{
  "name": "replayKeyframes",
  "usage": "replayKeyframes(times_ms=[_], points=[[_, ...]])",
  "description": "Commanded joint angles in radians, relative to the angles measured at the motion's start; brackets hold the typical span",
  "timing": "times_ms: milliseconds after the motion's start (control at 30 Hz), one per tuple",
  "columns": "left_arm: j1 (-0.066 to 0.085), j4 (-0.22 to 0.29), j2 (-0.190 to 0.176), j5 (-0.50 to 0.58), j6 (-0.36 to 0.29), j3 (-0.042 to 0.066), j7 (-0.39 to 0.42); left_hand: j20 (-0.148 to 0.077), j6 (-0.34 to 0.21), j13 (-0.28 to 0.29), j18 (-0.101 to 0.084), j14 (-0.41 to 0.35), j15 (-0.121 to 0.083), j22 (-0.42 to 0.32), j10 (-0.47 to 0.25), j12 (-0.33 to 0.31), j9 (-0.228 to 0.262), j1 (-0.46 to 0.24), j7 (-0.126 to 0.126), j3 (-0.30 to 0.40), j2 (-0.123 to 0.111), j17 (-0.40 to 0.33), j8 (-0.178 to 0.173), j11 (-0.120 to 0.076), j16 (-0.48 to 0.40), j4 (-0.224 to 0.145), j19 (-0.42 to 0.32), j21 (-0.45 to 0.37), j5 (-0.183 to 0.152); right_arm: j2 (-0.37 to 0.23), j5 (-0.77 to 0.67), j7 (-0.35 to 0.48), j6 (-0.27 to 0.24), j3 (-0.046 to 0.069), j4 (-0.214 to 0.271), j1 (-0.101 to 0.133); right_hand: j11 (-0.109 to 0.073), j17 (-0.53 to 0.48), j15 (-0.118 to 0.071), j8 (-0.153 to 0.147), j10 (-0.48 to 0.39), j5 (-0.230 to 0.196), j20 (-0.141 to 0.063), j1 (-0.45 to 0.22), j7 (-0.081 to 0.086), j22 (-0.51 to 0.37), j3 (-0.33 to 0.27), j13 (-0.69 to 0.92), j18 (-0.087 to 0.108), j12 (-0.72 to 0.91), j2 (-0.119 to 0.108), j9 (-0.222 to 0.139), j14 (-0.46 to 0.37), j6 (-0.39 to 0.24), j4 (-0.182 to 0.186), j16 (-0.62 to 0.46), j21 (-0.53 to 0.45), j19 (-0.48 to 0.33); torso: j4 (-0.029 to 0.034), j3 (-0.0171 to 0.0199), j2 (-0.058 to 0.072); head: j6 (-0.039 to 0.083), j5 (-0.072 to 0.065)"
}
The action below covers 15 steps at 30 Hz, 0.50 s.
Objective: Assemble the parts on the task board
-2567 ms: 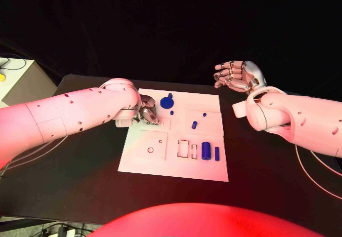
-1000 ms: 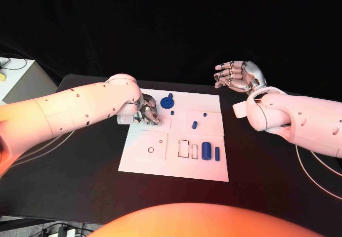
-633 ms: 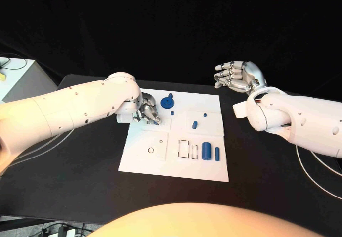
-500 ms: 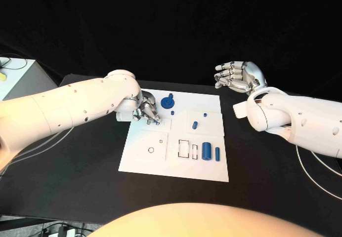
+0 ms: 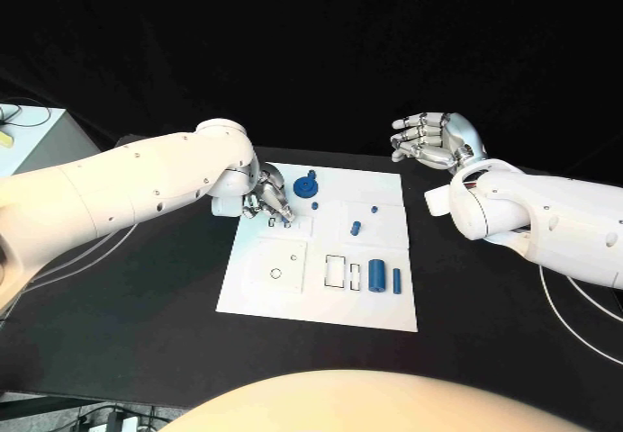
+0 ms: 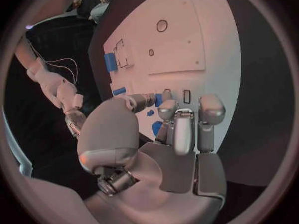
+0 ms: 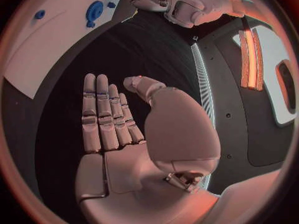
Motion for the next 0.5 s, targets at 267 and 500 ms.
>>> replayKeyframes(times_ms=[267,500], points=[[0.007,-0.040,0.027,0.074,0.113,-0.006,-0.010,0.000,0.005,0.002,-0.008,0.071,0.003,0.002,0.006,0.001,0.001,0.002,-0.008,0.217,0.009,0.150,0.001,0.002,-0.001,-0.228,-0.005,-0.001,0.008,0.002,-0.005,0.003,0.021,0.000,0.000,-0.001,0.006,-0.002,0.005,0.000,-0.001,0.008,0.004,0.001,0.045,-0.002,-0.002,-0.002,0.006,-0.007,0.006,-0.001,0.003,-0.009,-0.007,-0.006,-0.005,0.001,0.0009,-0.0009,0.000,0.000,0.003],[0.007,-0.059,0.044,0.054,0.102,-0.008,-0.009,0.000,0.005,0.008,-0.008,0.071,0.003,0.005,0.009,0.003,0.001,0.002,-0.008,0.217,0.010,0.147,0.000,0.002,-0.002,-0.229,-0.003,0.001,0.008,0.004,-0.005,0.004,0.021,0.000,0.000,-0.001,0.006,-0.002,0.005,0.000,-0.001,0.008,0.004,0.001,0.045,-0.002,-0.002,-0.002,0.006,-0.007,0.006,-0.001,0.003,-0.009,-0.007,-0.006,-0.005,0.001,-0.0009,-0.0015,0.000,0.000,0.005]])
